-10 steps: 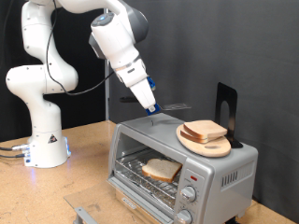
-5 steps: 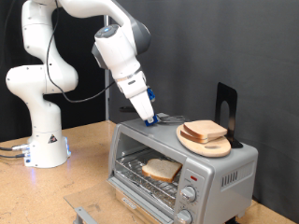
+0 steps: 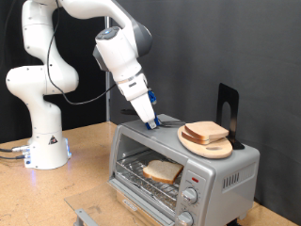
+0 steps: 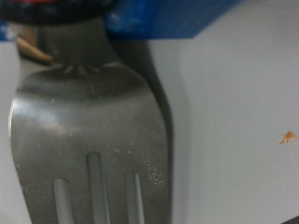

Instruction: Make a piece of toast with the oven

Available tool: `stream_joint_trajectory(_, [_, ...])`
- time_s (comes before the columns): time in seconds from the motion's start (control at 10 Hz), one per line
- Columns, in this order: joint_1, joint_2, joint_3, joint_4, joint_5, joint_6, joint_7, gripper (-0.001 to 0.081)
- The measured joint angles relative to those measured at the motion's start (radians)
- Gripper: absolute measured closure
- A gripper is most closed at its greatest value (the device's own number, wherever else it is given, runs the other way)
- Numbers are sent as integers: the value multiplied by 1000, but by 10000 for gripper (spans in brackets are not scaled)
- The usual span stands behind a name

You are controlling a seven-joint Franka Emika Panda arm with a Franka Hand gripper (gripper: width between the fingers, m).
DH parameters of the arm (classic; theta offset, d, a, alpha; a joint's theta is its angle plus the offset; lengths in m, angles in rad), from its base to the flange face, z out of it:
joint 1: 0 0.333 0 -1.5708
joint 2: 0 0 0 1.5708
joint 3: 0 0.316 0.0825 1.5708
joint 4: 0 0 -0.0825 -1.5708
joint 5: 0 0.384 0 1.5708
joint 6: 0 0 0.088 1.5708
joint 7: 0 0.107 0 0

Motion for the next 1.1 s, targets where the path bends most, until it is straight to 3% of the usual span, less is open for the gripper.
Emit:
stream_joint_trajectory(0.4, [1,-7,-7,5,49,-4,-37,-2])
stream_joint_trajectory(0.9, [3,-88,-64,27,91,-121,-53,-2])
stream_joint_trajectory(1.1, [3,-89,-64,23,104,-114,-58,-2])
